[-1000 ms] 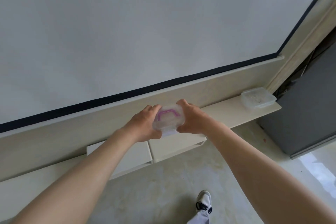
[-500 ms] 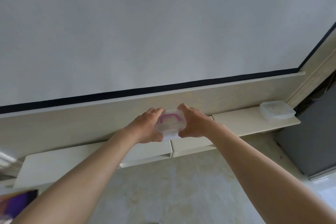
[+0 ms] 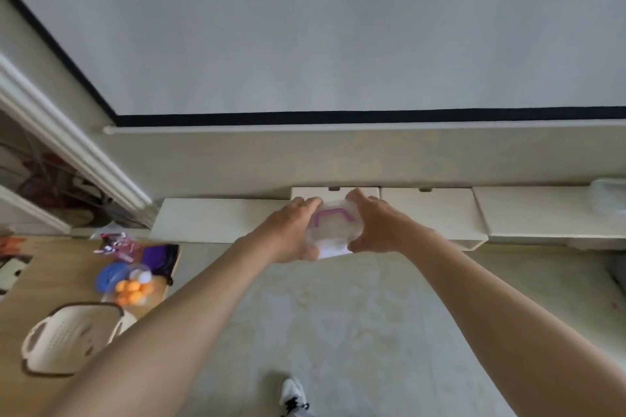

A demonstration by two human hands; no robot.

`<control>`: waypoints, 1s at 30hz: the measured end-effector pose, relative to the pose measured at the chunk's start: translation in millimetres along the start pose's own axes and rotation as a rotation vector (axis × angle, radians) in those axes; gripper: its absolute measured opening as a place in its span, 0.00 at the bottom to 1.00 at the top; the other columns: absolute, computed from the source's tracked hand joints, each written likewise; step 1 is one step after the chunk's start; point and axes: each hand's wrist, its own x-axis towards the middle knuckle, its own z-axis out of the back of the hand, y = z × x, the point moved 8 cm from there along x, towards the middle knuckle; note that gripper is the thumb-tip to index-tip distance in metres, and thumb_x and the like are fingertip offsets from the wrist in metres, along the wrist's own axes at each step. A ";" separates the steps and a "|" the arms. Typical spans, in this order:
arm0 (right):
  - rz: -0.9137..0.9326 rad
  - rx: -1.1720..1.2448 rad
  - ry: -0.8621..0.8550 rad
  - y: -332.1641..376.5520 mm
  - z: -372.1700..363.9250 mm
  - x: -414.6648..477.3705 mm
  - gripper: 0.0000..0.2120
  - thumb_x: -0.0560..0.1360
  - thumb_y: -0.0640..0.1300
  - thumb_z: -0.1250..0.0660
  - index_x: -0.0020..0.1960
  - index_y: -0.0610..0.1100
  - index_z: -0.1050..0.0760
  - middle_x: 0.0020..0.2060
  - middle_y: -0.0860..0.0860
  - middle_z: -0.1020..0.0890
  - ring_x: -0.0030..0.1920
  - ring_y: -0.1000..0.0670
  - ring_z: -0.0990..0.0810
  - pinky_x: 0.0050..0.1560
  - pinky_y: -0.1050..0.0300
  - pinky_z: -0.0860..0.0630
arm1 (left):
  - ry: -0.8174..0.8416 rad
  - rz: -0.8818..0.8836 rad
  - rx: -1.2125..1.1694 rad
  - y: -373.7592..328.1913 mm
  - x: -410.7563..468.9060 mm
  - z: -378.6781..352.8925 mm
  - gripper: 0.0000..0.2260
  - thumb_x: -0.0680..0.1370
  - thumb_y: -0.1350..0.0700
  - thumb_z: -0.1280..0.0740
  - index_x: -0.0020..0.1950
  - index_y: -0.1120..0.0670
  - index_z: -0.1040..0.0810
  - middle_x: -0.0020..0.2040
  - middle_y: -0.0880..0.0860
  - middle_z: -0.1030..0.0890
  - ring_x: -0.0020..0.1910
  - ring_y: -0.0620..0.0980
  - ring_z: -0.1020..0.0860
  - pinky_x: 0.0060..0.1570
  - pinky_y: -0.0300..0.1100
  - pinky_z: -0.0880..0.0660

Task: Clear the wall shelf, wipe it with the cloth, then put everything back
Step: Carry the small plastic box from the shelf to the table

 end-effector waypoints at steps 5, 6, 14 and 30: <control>0.063 -0.037 0.041 62.3 -29.2 22.6 0.39 0.63 0.49 0.22 0.67 0.53 0.39 0.56 0.47 0.26 0.54 0.44 0.26 0.46 0.54 0.28 | -0.063 0.065 -0.044 58.0 -38.0 19.1 0.31 0.65 0.49 0.27 0.66 0.48 0.33 0.61 0.50 0.29 0.55 0.55 0.23 0.54 0.50 0.22; 0.078 -0.051 0.046 78.2 -35.4 28.9 0.38 0.62 0.49 0.22 0.66 0.53 0.39 0.56 0.47 0.26 0.54 0.44 0.26 0.47 0.53 0.27 | -0.079 0.082 -0.050 73.0 -46.1 23.9 0.32 0.66 0.49 0.27 0.67 0.48 0.34 0.62 0.49 0.29 0.56 0.55 0.24 0.54 0.49 0.23; 0.141 -0.087 0.115 223.7 -121.7 89.2 0.37 0.63 0.48 0.22 0.66 0.51 0.39 0.56 0.46 0.27 0.53 0.44 0.26 0.45 0.53 0.27 | -0.124 0.168 -0.062 232.5 -116.2 54.7 0.35 0.66 0.50 0.26 0.70 0.48 0.36 0.58 0.51 0.29 0.54 0.57 0.23 0.52 0.49 0.24; 0.263 -0.179 0.263 427.5 -281.0 167.0 0.35 0.64 0.48 0.24 0.64 0.51 0.40 0.52 0.47 0.29 0.50 0.41 0.24 0.46 0.50 0.23 | -0.107 0.385 -0.105 457.9 -228.6 64.3 0.28 0.67 0.53 0.26 0.61 0.47 0.37 0.59 0.51 0.32 0.54 0.55 0.25 0.50 0.51 0.22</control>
